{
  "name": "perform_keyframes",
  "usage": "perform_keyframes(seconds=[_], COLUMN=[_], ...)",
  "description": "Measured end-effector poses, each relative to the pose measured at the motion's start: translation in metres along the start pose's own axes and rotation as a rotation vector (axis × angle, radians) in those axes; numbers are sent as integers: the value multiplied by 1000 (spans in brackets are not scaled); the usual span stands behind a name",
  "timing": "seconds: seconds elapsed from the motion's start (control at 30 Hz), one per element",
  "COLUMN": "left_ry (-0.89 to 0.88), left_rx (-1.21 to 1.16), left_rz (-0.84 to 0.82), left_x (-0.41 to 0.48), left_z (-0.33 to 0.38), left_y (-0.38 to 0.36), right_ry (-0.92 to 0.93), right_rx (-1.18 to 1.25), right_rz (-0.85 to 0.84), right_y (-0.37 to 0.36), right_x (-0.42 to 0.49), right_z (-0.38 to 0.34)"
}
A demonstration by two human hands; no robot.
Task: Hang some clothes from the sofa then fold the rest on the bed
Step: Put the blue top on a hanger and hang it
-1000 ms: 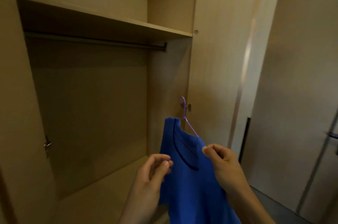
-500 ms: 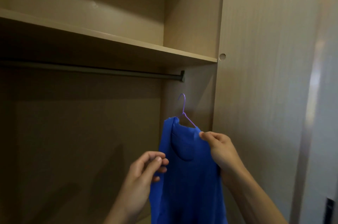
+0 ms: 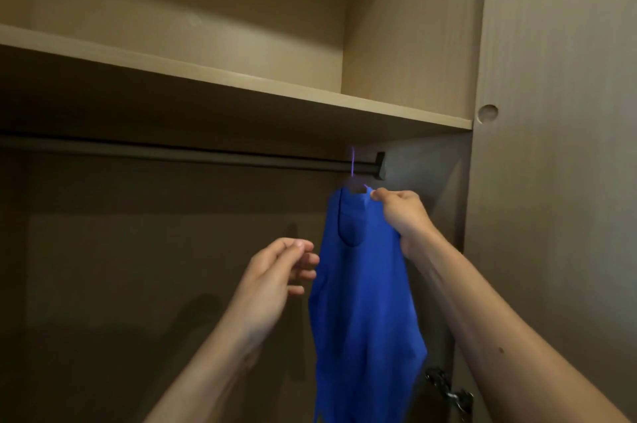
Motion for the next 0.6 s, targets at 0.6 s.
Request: perform_keyframes(seconds=[0.6], left_ry=[40], left_rx=[124], left_rz=[53], left_x=[64], left_z=[-53], left_y=[-40], right_ry=[-167], right_rx=[-51], right_rz=[-111], right_y=[-61], right_x=[130], right_z=[70])
Point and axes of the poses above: each hand's wrist, its own x-axis towards the middle knuckle, its own y-axis out of the back of the hand, z = x × y, the point moved 10 cm from there along x, towards the middle knuckle, and after that the axes turned 6 degrees about z, right-handed, at the moved point
